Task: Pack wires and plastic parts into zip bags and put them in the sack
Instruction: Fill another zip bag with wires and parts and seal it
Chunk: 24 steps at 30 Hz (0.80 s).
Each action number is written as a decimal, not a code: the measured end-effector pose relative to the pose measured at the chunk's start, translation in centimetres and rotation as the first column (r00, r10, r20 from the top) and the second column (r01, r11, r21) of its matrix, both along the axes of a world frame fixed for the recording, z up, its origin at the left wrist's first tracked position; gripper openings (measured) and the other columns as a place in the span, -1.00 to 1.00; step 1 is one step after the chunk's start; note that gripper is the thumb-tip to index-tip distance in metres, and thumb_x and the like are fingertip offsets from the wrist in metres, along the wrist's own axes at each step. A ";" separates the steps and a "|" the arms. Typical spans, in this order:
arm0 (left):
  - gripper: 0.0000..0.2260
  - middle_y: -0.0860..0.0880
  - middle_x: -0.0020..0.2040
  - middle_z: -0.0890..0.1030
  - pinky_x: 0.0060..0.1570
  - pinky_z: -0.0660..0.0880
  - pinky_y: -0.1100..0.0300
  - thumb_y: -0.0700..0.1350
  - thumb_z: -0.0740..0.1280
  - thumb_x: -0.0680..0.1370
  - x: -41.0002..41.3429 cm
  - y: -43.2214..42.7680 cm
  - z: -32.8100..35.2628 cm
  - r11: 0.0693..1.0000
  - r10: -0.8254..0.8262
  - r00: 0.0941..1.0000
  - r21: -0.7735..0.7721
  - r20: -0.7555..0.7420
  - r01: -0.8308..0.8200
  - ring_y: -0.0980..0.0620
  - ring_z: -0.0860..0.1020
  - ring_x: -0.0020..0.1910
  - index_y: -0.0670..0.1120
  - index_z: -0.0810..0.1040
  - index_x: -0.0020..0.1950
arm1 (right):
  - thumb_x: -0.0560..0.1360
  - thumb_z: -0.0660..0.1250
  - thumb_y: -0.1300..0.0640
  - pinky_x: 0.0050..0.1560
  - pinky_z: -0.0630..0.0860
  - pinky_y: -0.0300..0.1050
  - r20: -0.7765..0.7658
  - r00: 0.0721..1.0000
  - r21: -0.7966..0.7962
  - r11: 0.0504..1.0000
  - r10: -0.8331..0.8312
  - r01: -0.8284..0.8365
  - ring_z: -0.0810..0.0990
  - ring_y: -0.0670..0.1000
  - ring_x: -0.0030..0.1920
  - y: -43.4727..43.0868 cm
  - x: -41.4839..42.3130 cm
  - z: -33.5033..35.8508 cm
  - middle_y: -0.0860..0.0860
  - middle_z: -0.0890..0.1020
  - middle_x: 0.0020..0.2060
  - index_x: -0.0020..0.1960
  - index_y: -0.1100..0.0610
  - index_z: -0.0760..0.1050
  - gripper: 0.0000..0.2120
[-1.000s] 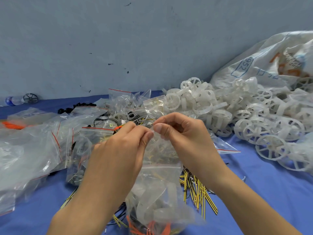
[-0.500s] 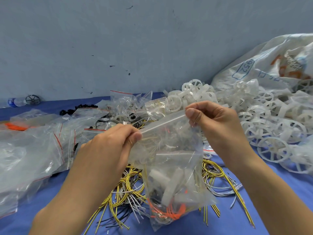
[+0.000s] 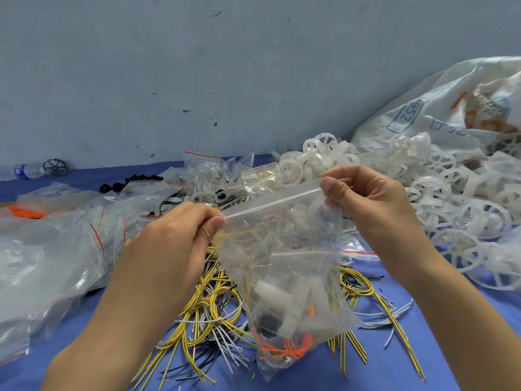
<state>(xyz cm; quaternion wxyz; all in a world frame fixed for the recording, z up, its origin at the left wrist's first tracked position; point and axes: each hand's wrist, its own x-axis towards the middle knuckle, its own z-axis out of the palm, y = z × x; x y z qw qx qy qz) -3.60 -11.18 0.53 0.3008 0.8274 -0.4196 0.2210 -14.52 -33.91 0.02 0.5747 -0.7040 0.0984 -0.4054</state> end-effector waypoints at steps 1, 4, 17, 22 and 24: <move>-0.78 0.17 -0.22 0.54 -0.33 0.49 0.02 0.10 0.19 0.59 -0.1 0.0 0.1 1.000 0.006 1.000 -0.005 0.014 -0.006 0.04 0.50 -0.29 0.06 0.58 -0.01 | 0.40 0.44 -0.04 -0.17 0.48 -0.35 -0.020 0.999 -0.066 0.997 -0.028 0.026 0.56 -0.17 -0.27 0.2 -0.2 0.3 -0.17 0.63 -0.31 -0.04 0.00 0.61 -0.82; -0.77 0.16 -0.17 0.56 -0.34 0.52 -0.03 0.07 0.20 0.65 -0.7 0.1 0.6 1.000 0.011 0.997 -0.008 0.072 -0.011 -0.02 0.54 -0.29 0.02 0.60 0.02 | 0.40 0.36 -0.27 -0.06 0.42 -0.33 -0.018 0.962 -0.530 0.818 -0.272 0.222 0.56 -0.20 -0.03 1.1 -0.9 1.9 -0.21 0.61 -0.08 0.16 -0.12 0.53 -0.61; -0.79 0.05 -0.18 0.60 -0.50 0.46 0.08 0.01 0.26 0.59 -2.4 -0.8 1.2 0.999 -0.042 0.933 -0.003 0.359 0.046 -0.01 0.57 -0.32 -0.04 0.66 0.00 | 0.57 0.17 -0.07 -0.06 0.50 0.02 -0.170 0.944 -0.925 0.375 -0.283 -0.055 0.61 0.05 -0.13 5.9 -0.5 2.8 -0.11 0.66 -0.18 0.01 -0.05 0.62 -0.74; -0.79 0.09 -0.17 0.58 -0.48 0.46 0.09 0.02 0.25 0.60 -2.0 -0.6 1.1 0.999 -0.039 0.944 -0.014 0.328 0.046 0.03 0.53 -0.31 0.00 0.65 0.02 | 0.55 0.29 -0.01 -0.21 0.44 -0.09 -0.043 0.951 -0.942 0.330 -0.306 0.064 0.59 0.02 -0.23 5.7 0.0 2.1 -0.13 0.64 -0.22 -0.09 -0.04 0.63 -0.85; -0.78 0.09 -0.16 0.58 -0.47 0.46 0.10 0.03 0.25 0.60 -1.8 -0.6 1.0 0.999 -0.042 0.948 -0.017 0.314 0.050 0.05 0.51 -0.32 0.00 0.66 0.03 | 0.54 0.37 0.03 -0.24 0.39 -0.13 -0.011 0.949 -0.943 0.319 -0.316 0.095 0.56 0.02 -0.24 5.7 0.0 1.9 -0.11 0.63 -0.24 -0.09 -0.03 0.64 -0.91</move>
